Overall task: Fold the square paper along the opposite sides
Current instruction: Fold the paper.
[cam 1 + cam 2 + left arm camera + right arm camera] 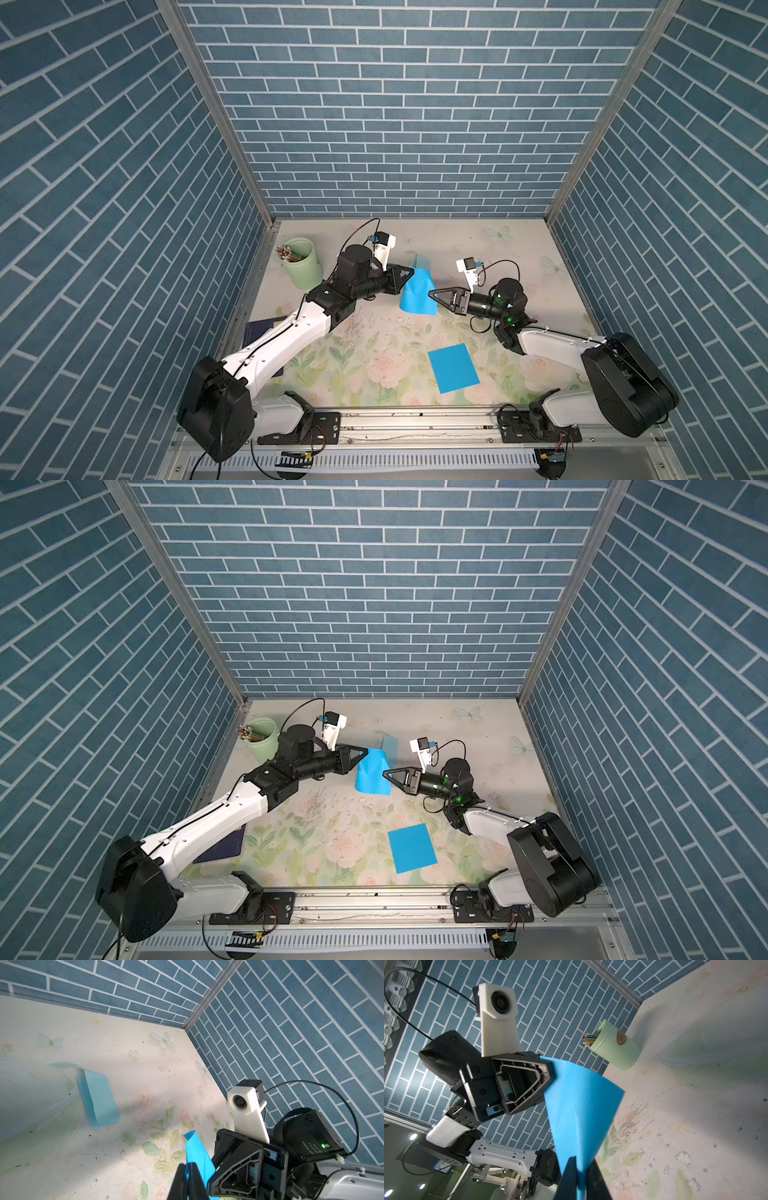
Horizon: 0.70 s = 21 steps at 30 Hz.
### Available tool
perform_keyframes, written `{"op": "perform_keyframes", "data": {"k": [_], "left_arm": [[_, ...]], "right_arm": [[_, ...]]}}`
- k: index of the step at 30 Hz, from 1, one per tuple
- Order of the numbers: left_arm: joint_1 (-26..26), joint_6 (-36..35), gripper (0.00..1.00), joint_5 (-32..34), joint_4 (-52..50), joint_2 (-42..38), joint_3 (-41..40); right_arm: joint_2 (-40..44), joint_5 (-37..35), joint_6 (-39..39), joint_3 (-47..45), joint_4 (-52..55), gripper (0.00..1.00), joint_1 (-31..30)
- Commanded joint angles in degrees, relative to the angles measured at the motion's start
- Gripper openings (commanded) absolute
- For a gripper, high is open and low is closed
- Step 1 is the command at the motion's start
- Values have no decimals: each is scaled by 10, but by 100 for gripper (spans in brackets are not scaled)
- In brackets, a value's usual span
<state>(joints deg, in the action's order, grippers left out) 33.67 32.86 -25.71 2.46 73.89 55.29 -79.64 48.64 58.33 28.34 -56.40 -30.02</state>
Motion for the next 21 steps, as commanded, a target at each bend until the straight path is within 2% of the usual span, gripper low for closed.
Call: {"op": "perform_keyframes", "data": {"k": [1,4,7,11,17,21], "left_arm": [[-9,-11,19,3,0,4,13],[-43,-14,44,-22,0,-12,14],[-91,9,65,-105,43,-40,-6],[-116,39,81,-202,95,-53,-20],[-116,84,100,-257,189,-63,-65],[-116,95,100,-284,221,-63,-82]], "right_arm": [[7,17,-13,23,-4,0,6],[29,21,-72,50,70,0,13],[53,29,-137,88,145,0,15],[69,58,-174,128,188,0,15],[70,87,-175,172,196,0,15],[55,88,-182,196,210,0,16]]}}
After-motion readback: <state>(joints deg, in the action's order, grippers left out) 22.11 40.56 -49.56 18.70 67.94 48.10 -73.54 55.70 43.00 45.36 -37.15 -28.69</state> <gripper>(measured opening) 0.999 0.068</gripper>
